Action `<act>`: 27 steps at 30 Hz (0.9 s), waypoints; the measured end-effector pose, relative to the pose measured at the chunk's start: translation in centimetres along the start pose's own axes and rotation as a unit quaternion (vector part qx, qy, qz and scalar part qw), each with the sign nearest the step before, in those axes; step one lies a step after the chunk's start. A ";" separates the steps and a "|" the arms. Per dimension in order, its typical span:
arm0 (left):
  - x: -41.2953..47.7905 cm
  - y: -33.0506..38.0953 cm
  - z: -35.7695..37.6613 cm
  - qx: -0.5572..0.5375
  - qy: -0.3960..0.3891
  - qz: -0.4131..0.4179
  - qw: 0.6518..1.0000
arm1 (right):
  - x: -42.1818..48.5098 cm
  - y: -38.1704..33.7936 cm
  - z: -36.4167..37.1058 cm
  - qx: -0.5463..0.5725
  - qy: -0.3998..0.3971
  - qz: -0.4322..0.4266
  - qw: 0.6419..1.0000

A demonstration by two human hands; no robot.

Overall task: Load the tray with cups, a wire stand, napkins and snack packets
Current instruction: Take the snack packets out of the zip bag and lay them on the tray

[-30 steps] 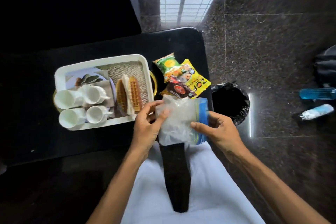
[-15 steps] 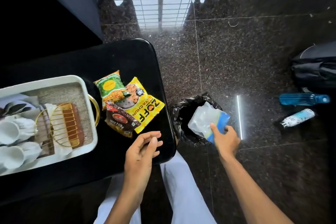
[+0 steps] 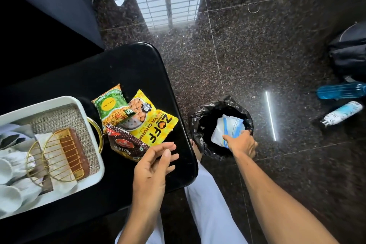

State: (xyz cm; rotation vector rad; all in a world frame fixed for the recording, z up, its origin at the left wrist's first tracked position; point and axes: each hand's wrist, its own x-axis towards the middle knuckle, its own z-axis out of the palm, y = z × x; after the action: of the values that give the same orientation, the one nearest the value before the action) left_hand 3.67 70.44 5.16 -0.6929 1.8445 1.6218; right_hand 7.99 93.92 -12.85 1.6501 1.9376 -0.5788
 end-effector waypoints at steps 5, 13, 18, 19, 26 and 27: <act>0.3 0.5 -0.9 -0.005 0.008 -0.002 1.000 | -0.4 0.7 0.5 -0.004 0.000 0.000 1.000; -0.3 0.5 -3.5 -0.021 0.031 -0.002 0.999 | -4.2 -0.9 -0.4 0.075 0.002 -0.072 0.995; -0.4 0.2 -5.8 -0.009 0.106 0.052 0.993 | -11.9 -4.0 -3.3 0.190 0.011 -0.231 0.954; -0.3 0.2 -6.5 -0.006 0.131 0.068 0.989 | -13.9 -4.8 -3.8 0.217 -0.008 -0.258 0.941; 2.5 0.6 -10.7 0.074 0.189 0.143 0.969 | -23.5 -7.1 -3.5 0.220 -0.175 -0.379 0.882; 3.0 0.6 -11.0 0.082 0.176 0.138 0.971 | -23.9 -7.2 -2.8 0.209 -0.177 -0.376 0.885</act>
State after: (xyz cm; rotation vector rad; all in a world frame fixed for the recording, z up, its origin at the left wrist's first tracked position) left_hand 0.25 59.62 4.41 -0.7095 2.3926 1.5635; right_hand 3.40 76.28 4.47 0.8250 2.2164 -1.5687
